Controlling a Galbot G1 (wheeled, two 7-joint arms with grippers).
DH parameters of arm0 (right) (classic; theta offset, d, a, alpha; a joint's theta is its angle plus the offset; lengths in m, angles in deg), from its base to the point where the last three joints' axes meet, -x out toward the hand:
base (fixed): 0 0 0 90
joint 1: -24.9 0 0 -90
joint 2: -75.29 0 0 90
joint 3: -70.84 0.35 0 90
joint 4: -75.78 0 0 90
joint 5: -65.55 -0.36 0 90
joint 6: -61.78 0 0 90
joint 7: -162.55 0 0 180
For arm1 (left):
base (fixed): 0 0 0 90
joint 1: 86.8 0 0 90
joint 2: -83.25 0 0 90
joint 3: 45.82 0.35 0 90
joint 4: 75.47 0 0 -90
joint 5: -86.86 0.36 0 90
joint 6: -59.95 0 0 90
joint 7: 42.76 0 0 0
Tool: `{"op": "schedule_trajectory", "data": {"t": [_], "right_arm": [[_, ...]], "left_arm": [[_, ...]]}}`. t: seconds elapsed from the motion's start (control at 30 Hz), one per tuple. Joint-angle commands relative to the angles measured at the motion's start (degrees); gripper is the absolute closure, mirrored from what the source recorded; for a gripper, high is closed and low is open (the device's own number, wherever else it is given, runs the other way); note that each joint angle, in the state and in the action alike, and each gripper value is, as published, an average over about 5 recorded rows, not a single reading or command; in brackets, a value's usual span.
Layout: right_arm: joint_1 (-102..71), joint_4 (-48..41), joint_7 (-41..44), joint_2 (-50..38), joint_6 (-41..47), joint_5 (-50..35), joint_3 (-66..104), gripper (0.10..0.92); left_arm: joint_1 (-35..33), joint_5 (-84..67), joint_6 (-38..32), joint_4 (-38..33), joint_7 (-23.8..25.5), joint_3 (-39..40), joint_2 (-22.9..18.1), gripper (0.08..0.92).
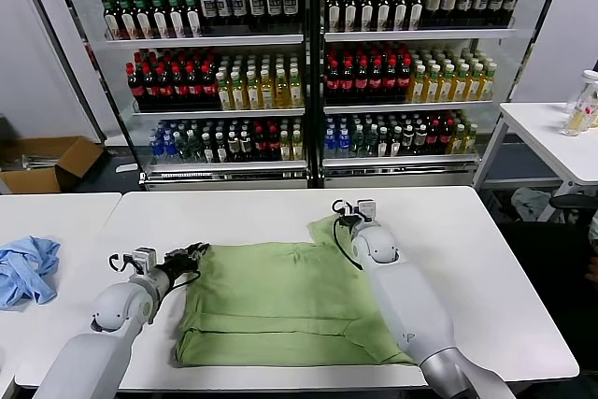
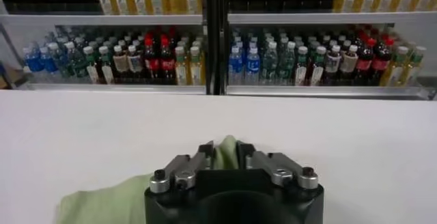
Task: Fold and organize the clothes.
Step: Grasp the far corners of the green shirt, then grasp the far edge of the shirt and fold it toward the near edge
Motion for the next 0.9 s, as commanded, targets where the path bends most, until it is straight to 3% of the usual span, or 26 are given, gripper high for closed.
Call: {"op": "schedule_trajectory", "data": {"t": [0.03,0.2,0.4,0.53,0.7,0.9], "right_arm": [[-0.2,3.2,0.3,-0.9,-2.6,-0.9,-0.1,0.867],[-3.5,17.3,-1.7,-6.1,0.8,-8.0,-0.7,0.918],[-13.7,39.2,-4.4,-15.6,4.9,-16.7,1.6,0.918],[-21.8,49.0,-4.8,-20.6,5.0,-18.8,5.3,0.918],[-33.6,59.3,-5.0,-24.5,5.0,-18.6,9.0,0.918],[-40.8,63.8,-5.3,-24.9,5.0,-16.6,11.6,0.918]], "left_arm": [[-0.2,-1.3,-1.5,-0.5,0.2,-0.2,0.1,0.848],[-2.4,-7.0,-2.9,-5.3,-2.0,-1.9,1.9,0.918],[-11.0,-9.5,-3.1,-15.9,-3.4,-6.1,4.0,0.919],[-17.3,-10.7,-3.3,-22.0,-3.8,-9.4,5.0,0.919],[-24.5,-10.9,-3.9,-25.6,-3.7,-12.1,5.2,0.919],[-29.9,-10.6,-4.8,-27.7,-3.5,-14.0,4.9,0.919]]}}
